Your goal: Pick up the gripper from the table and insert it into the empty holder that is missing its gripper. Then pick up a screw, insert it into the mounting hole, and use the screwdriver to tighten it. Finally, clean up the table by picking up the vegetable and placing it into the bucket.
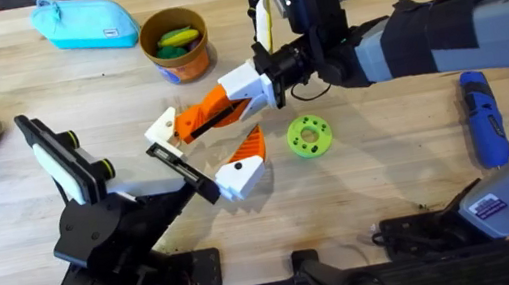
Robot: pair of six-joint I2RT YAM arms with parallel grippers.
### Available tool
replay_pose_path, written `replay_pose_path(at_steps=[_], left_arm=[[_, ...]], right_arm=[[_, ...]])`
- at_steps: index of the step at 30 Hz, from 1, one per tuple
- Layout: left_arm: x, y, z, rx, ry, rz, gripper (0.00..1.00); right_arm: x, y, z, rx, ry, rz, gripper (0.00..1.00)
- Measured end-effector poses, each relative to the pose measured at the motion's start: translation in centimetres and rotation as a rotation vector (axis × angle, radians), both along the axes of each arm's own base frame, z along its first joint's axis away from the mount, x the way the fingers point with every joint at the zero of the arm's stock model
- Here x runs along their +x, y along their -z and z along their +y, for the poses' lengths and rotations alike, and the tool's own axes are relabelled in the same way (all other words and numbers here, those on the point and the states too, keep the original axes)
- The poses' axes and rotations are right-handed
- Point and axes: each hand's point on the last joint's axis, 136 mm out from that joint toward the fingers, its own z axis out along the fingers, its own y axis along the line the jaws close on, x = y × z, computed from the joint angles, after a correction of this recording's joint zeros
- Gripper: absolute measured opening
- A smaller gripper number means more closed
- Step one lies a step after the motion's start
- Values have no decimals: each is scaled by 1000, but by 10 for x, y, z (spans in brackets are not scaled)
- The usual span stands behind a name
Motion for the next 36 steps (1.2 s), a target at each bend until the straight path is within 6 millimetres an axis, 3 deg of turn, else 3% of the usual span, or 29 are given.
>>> replay_pose_path(at_steps=[18,36], left_arm=[[-9,-2,-9,-3,75,-8,995],[-15,-2,-14,3,124,-16,995]], right_arm=[[12,-2,-17,6,20,51,13],[-5,-3,-14,1,-44,115,13]])
